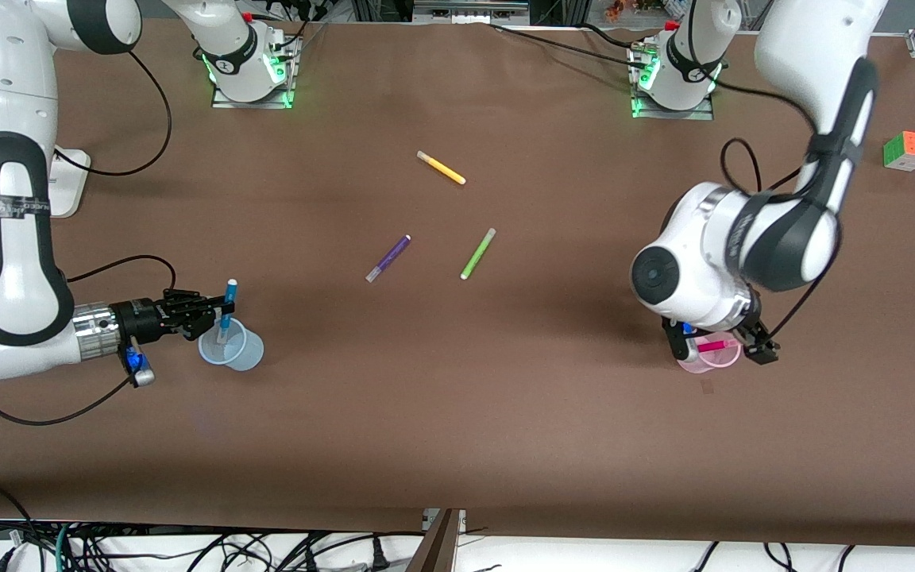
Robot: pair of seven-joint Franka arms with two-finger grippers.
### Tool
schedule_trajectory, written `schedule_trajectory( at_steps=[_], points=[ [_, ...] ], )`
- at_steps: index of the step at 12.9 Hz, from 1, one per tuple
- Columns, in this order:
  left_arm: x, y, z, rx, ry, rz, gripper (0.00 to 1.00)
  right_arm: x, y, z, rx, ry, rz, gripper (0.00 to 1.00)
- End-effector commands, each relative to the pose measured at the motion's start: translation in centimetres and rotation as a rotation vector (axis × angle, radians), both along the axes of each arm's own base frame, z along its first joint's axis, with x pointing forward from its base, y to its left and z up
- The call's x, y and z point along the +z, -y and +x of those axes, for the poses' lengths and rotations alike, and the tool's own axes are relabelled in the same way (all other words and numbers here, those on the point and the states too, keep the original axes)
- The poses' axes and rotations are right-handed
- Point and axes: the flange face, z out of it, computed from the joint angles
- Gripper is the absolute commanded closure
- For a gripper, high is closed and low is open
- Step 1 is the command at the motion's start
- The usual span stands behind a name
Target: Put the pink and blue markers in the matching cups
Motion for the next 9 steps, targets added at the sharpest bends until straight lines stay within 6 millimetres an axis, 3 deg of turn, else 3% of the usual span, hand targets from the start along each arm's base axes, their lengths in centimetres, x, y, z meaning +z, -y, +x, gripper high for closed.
schedule_trajectory(
  at_steps=[1, 2, 3, 4, 5, 6, 9],
  points=[
    [4.1, -3.0, -1.0, 0.225, 0.070, -0.157, 0.00, 0.4, 0.5, 0.2, -0.024, 0.008, 0.040, 1.00],
    [4.9, -5.0, -1.2, 0.355, 0.083, -0.248, 0.00, 0.4, 0.5, 0.2, -0.026, 0.007, 0.040, 0.97],
    [5.8, -6.3, -1.4, 0.459, 0.096, -0.324, 0.00, 0.4, 0.5, 0.2, -0.028, 0.006, 0.037, 0.63],
    [6.7, -7.4, -1.7, 0.555, 0.108, -0.388, 0.00, 0.4, 0.5, 0.2, -0.027, 0.007, 0.037, 0.43],
    [8.0, -8.5, -1.9, 0.637, 0.132, -0.437, 0.00, 0.6, 0.8, 0.3, -0.031, 0.011, 0.036, 0.37],
    [9.4, -9.0, -2.4, 0.714, 0.176, -0.450, 0.00, 0.8, 1.0, 0.3, -0.034, 0.012, 0.036, 0.37],
    [13.3, -7.7, -4.0, 0.943, 0.278, -0.485, 0.00, 2.3, 1.0, 0.8, -0.031, 0.032, 0.033, 0.37]
  ],
)
